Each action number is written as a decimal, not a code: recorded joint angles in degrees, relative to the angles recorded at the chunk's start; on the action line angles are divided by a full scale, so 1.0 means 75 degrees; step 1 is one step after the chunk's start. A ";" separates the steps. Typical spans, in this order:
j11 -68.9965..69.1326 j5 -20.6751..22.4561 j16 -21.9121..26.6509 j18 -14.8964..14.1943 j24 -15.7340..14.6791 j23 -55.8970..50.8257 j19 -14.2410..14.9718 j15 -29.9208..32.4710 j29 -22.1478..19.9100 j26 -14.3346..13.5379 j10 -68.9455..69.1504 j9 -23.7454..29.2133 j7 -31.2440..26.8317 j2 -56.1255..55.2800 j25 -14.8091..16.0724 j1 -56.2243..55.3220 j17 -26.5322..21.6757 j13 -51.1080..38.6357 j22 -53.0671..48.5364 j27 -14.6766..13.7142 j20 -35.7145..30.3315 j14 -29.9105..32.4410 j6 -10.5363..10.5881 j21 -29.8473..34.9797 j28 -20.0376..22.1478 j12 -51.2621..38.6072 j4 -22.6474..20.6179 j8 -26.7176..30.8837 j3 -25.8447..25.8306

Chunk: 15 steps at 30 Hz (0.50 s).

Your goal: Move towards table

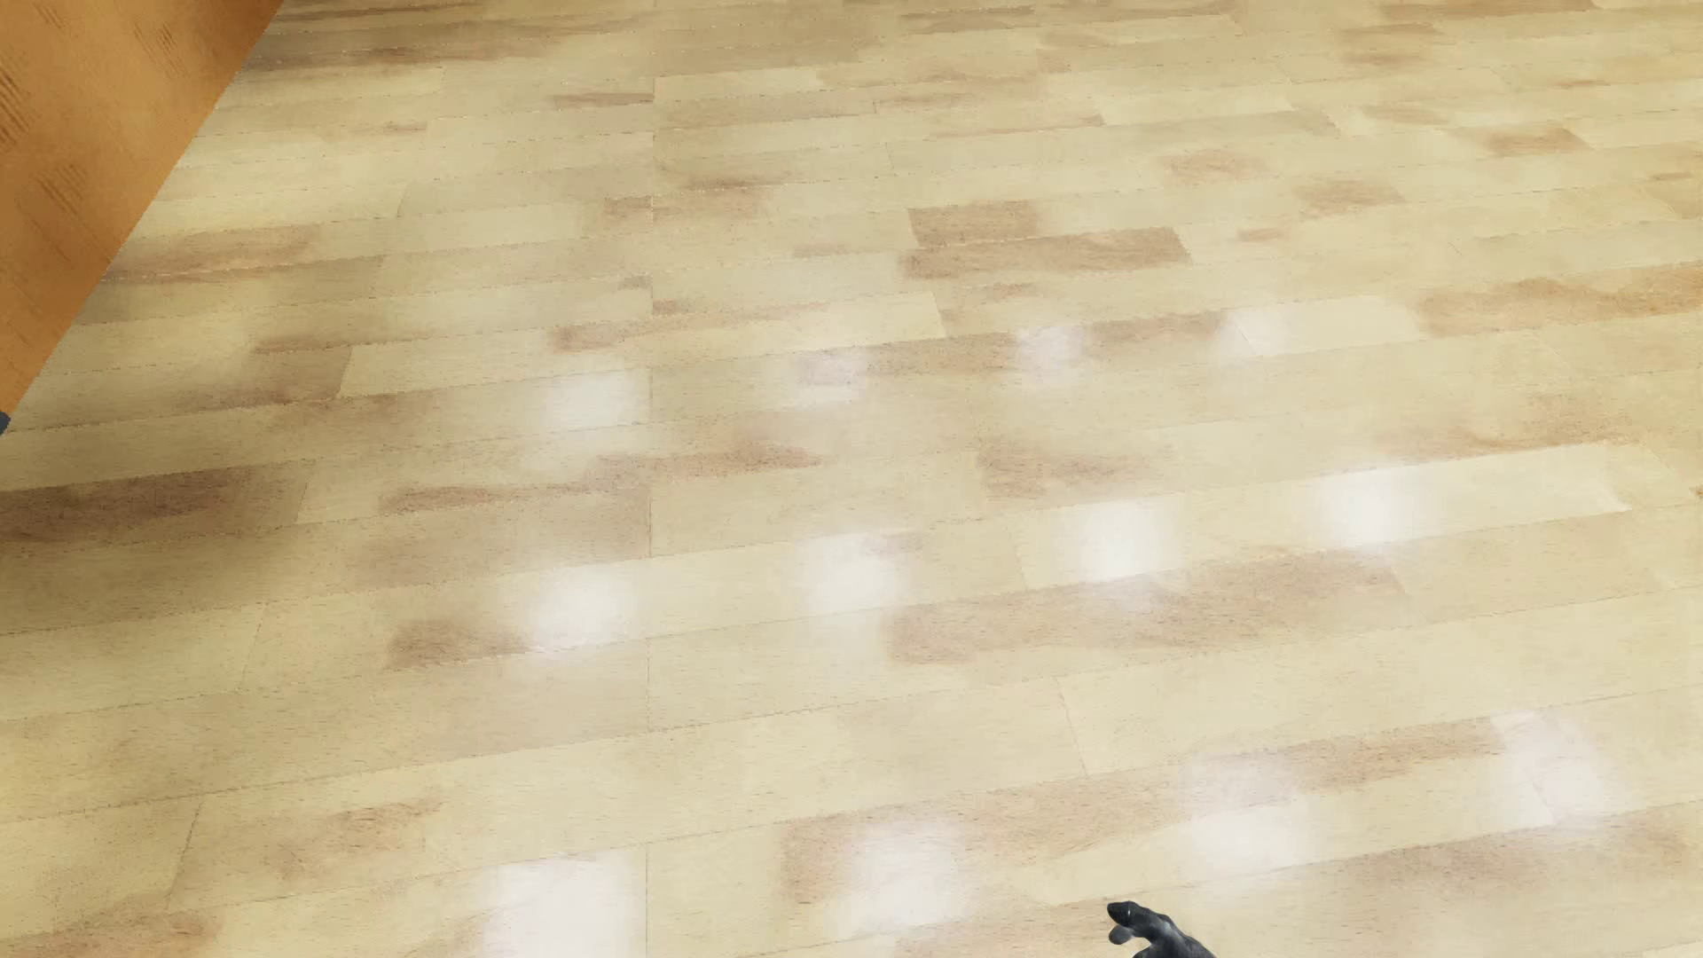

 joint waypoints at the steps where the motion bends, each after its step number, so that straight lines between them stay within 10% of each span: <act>1: -0.0204 0.0542 0.0096 0.0071 -0.0014 0.0096 -0.0073 -0.0113 0.0192 -0.0093 0.0516 0.0010 -0.0009 -0.0031 -0.0157 0.0218 0.0000 -0.0072 -0.0106 -0.0043 0.0302 0.0603 -0.0001 0.0410 0.0136 0.0169 0.0642 0.0414 -0.0094; 3: -0.0323 0.1520 0.0316 0.1293 -0.0047 0.0099 -0.0205 -0.0382 0.0562 -0.0390 0.1776 0.0077 -0.1811 -0.0091 -0.0158 -0.0106 -0.0048 -0.0173 -0.0443 -0.0238 0.0489 0.1520 0.0087 0.0958 0.0107 0.0532 0.1804 0.1386 -0.0095; 4: -0.0170 0.1865 0.0286 0.1359 -0.0042 0.0018 -0.0317 -0.0556 0.0652 -0.0478 0.2403 0.0138 -0.4199 -0.0205 0.0028 -0.0983 -0.0101 -0.0214 -0.0511 -0.0206 0.0530 0.1218 0.0132 0.0998 0.0029 0.0616 0.1530 0.2077 0.0095; 6: -0.0005 0.2335 -0.0004 0.0797 0.0074 -0.0257 -0.0448 -0.0771 0.0293 -0.0416 0.3707 0.0186 -0.8334 -0.0397 0.0406 -0.2497 -0.0182 -0.0266 -0.0541 0.0013 0.0617 0.0064 0.0152 0.0856 -0.0049 0.0577 -0.0389 0.3238 0.0332; 8: -0.0285 0.2758 -0.0255 0.0285 0.0345 -0.0475 -0.0484 -0.0750 -0.0112 -0.0484 0.4989 0.0174 -1.0582 -0.0366 0.0748 -0.3504 -0.0264 -0.0337 -0.0727 0.0126 0.0504 -0.0352 0.0158 0.0754 -0.0201 0.0480 -0.2459 0.4105 0.0362; 10: -0.0412 0.3086 -0.0451 0.0367 0.0737 -0.0574 -0.0477 -0.0773 -0.0145 -0.0729 0.5687 0.0169 -1.1071 -0.0344 0.0971 -0.4481 -0.0434 -0.0545 -0.1237 0.0139 0.0467 -0.0696 0.0184 0.0832 -0.0284 0.0582 -0.3552 0.5019 0.0393; 12: -0.0479 0.3502 -0.0697 0.1139 0.1032 -0.0410 -0.0482 -0.0842 -0.0221 -0.0960 0.5285 0.0169 -1.0231 -0.0295 0.0989 -0.5493 -0.0586 -0.0876 -0.1975 0.0169 0.0786 -0.1019 0.0227 0.0998 -0.0154 0.0928 -0.3375 0.6096 0.0529; 15: -0.0518 0.3958 -0.0826 0.0786 0.1316 0.0190 -0.0460 -0.1174 -0.0422 -0.1184 0.2311 0.0117 -0.9598 0.0035 0.0821 -0.6295 -0.0646 -0.1207 -0.2606 0.0461 0.1108 -0.0938 0.0233 0.1075 -0.0353 0.1365 -0.3773 0.7467 0.0733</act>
